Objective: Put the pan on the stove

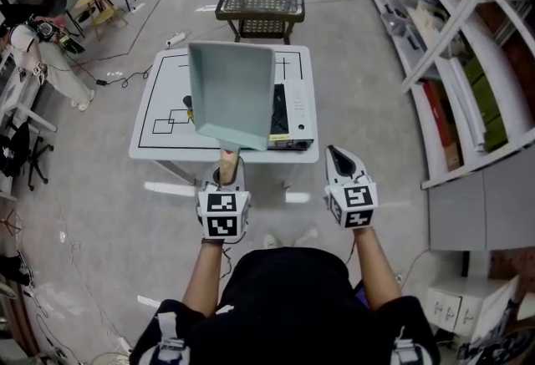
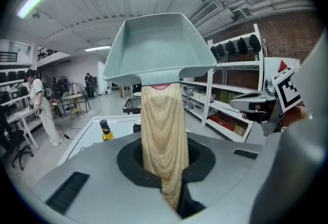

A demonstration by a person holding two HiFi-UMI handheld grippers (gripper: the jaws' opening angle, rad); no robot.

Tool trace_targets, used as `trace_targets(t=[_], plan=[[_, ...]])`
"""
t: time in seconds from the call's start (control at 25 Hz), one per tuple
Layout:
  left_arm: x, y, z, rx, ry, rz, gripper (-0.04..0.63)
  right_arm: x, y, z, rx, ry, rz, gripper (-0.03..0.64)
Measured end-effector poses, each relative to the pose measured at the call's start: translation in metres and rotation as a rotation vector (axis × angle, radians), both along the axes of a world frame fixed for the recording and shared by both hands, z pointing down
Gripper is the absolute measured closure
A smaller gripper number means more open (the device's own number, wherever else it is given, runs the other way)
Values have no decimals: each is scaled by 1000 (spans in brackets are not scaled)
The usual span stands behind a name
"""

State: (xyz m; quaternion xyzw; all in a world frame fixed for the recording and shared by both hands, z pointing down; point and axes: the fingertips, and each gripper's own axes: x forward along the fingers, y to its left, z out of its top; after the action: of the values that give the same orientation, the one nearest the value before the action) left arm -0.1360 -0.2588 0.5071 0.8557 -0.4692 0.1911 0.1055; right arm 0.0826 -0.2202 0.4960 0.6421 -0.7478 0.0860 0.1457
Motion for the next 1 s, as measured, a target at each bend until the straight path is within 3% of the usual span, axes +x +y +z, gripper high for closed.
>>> trace_targets(t=[0.6,0.84,1.0], plan=[[33,-35,37,-99,-86,-91,545,27,-62,11,0,-9,-122,581],[52,-42,59,-176,-102,-119,543,44,-85,18,-9,-13,-171,581],[57,-48,82,-243,-150,-140,543,53,-99,25,-17,-19,-191,581]])
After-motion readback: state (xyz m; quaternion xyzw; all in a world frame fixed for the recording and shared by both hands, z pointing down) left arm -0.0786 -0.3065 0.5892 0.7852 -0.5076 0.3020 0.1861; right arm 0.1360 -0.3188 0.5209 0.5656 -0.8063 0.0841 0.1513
